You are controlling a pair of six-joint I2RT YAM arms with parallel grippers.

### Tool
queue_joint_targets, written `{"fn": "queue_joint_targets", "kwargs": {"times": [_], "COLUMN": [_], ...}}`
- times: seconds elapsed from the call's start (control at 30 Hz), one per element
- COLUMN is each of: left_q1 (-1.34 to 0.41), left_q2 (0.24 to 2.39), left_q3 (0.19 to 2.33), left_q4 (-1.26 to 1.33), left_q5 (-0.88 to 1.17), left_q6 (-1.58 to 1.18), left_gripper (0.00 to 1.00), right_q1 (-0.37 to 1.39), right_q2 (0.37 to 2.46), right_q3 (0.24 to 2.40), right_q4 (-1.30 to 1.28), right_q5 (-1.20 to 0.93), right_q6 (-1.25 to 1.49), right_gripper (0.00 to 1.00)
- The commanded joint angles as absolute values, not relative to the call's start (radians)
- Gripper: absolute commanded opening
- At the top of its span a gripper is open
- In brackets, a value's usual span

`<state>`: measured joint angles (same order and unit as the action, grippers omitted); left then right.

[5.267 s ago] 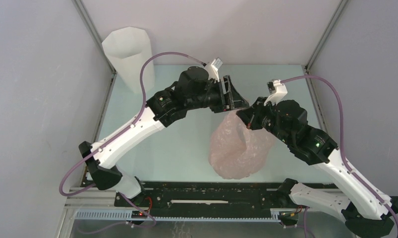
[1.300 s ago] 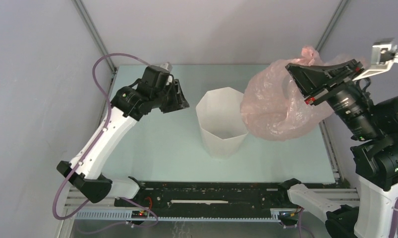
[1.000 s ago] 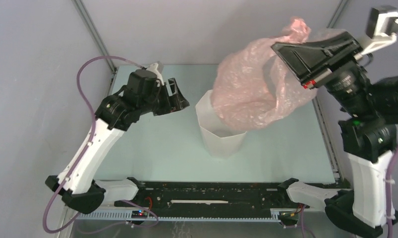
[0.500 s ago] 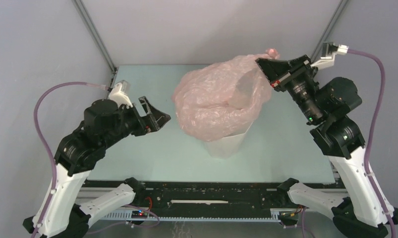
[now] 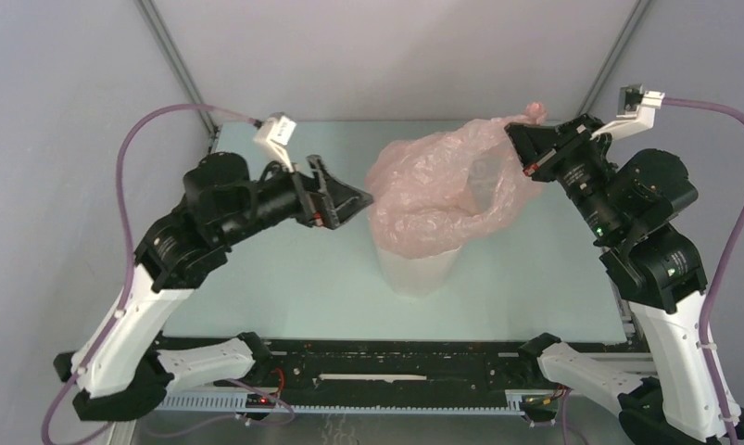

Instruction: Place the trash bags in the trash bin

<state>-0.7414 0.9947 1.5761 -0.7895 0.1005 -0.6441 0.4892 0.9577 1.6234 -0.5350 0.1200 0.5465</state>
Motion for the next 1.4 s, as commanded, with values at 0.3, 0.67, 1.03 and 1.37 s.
{"fn": "queue_joint_targets", "kwargs": {"times": [0.3, 0.67, 1.03, 1.37], "left_q1": [-0.942, -0.937, -0.937, -0.822], "left_q2": [1.500, 1.642, 1.208, 1.242], "left_q3": [1.850, 1.917, 1.695, 1.694], "left_q4": [-0.864, -0.951, -0.829, -0.746], "left_q5": [-0.180, -0.081, -0.109, -0.063], "left_q6": [-0.384, -0.437, -0.413, -0.541], "left_gripper": [0.86, 0.76, 1.00, 1.00], "right_q1": [0.485, 0.486, 0.481, 0.503], "right_q2": [0.943, 0.946, 0.989, 0.989], "right_q3": [1.532, 1.482, 1.479, 1.470], "right_q4": [-0.509, -0.499, -0.538, -0.485], "right_q5": [-0.167, -0.353, -0.437, -0.521], "right_q6": [0.568, 0.561, 0.511, 0.561], "right_gripper": [0.00, 0.00, 0.00, 0.00]}}
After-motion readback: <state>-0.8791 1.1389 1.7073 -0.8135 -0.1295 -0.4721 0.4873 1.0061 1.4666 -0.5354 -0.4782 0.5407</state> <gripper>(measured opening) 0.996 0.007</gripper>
